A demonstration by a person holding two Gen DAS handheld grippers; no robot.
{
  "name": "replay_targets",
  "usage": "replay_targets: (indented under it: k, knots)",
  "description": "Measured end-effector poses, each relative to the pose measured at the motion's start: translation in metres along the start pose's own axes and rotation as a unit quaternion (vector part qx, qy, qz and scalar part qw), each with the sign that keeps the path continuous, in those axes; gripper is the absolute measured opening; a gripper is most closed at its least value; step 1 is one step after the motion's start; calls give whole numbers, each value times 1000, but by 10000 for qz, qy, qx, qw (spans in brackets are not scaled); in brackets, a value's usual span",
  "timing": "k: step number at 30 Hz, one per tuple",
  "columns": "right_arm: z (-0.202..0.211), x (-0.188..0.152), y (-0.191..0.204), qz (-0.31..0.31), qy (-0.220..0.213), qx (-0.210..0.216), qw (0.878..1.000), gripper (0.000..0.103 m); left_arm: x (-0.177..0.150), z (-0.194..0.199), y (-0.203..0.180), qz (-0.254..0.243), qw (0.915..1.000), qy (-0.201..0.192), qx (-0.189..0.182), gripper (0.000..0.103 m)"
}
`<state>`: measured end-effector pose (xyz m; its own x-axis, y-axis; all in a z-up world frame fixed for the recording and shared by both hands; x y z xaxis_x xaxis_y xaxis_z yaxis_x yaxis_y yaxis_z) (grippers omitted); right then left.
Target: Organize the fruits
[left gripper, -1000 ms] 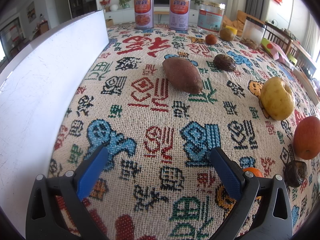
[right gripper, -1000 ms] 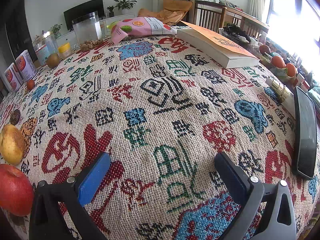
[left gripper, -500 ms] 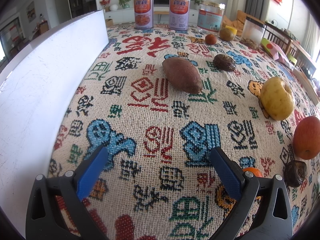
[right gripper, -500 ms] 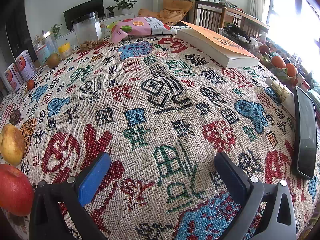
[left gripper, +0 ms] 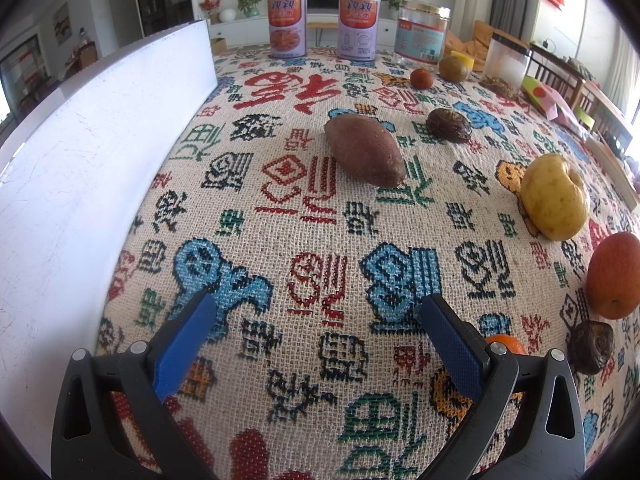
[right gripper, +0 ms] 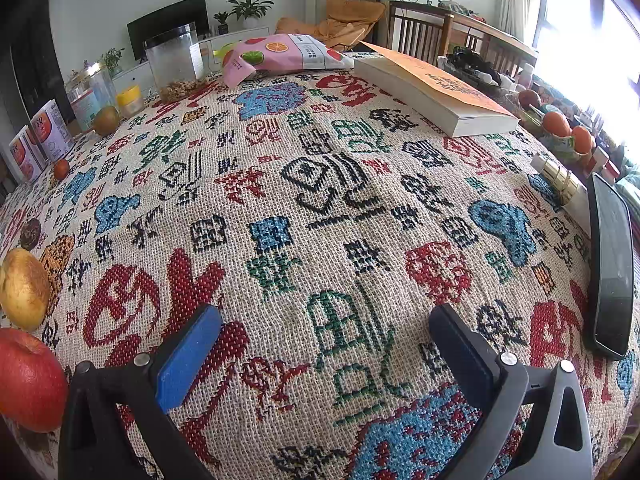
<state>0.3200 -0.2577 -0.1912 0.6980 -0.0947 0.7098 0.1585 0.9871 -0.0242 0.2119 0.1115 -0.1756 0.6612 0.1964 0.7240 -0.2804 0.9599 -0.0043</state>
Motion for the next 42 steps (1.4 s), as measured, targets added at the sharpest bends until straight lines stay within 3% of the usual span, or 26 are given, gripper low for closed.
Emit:
replay_targets:
  k: [42]
  knots:
    - [0, 0, 0, -1, -1, 1, 10000, 103, 0, 1, 1, 62, 9999, -21, -79, 102]
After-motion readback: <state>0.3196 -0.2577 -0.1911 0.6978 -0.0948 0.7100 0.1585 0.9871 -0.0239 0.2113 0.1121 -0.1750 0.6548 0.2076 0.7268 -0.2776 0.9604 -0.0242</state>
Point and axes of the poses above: each gripper's, at about its wrist camera, not at the fingertips, and z roughly against the way its jaws point, y to its left, x to its top, the point moved 3 cm from there along -z, roughly the way its jaws point, and after that the axes turned 10 degrees about -y, right-handed, at the moved point
